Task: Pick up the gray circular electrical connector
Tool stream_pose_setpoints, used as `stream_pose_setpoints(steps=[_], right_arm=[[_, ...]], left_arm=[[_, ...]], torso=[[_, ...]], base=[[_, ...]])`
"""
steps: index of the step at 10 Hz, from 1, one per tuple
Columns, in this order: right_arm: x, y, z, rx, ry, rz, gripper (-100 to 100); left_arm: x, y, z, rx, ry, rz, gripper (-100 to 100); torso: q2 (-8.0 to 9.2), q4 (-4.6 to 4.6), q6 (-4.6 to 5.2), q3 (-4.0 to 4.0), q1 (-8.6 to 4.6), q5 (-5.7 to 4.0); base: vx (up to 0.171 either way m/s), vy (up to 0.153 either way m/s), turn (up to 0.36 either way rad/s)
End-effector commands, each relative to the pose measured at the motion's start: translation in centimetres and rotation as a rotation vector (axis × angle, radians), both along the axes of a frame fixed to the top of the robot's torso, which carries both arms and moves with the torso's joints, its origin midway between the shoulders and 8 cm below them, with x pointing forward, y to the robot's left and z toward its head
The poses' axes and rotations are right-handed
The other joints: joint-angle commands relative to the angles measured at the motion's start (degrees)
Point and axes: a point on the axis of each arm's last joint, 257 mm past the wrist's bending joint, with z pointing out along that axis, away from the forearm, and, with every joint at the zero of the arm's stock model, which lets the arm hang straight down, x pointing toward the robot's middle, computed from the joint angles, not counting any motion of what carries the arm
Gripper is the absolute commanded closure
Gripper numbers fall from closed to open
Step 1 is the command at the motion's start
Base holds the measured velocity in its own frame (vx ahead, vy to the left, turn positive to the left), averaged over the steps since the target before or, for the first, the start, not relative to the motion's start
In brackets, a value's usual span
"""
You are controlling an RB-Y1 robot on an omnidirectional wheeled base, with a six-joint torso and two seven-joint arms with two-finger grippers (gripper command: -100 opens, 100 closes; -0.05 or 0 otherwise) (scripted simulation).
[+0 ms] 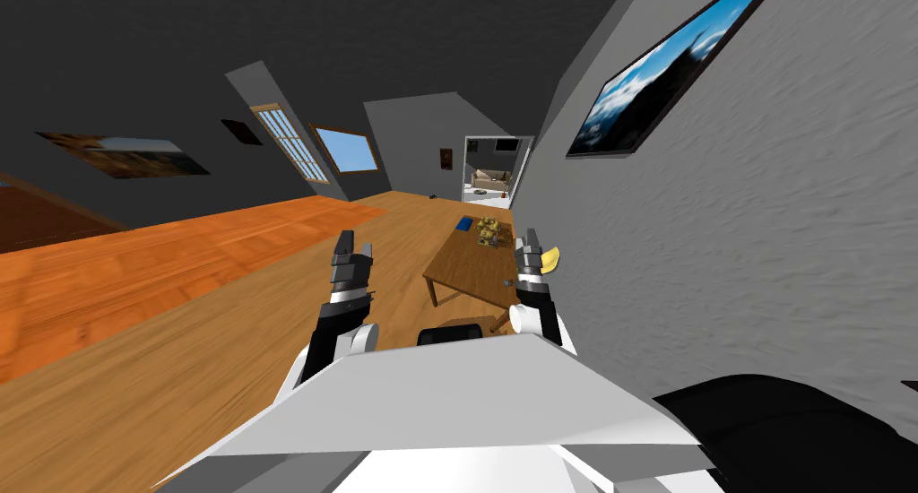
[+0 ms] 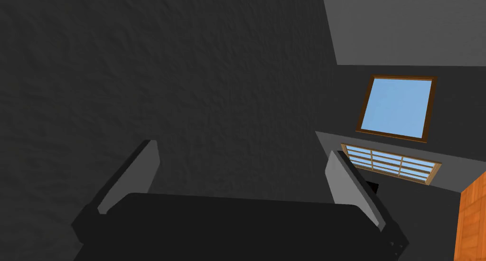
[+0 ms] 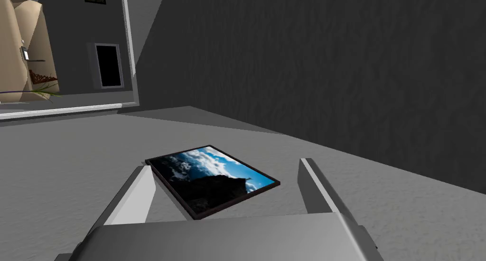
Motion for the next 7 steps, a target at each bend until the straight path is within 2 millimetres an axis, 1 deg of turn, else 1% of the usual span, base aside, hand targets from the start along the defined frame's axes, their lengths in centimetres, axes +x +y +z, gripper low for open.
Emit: stream_pose_setpoints(steps=[1,4,7], right_arm=[[0.1,0.1,-0.5,-0.049,0.022,0.005,-100],[0.4,0.0,-2.5,-0.177,0.097,-0.009,-100],[0.5,-0.9,-5.8,-0.318,0.203,-0.058,-100]], left_arm=[[0.0,0.0,0.0,0.000,0.000,0.000,0],[0.0,0.0,0.0,0.000,0.000,0.000,0],[0.0,0.0,0.0,0.000,0.000,0.000,0]], torso=[[0.00,0.00,0.00,0.00,0.00,0.00],[0.06,0.01,0.00,0.03,-0.05,-0.01],[0.12,0.02,0.00,0.07,-0.03,-0.01]], base=[[-0.004,-0.002,0.025],[-0.016,-0.006,0.046],[-0.032,0.000,0.064]])
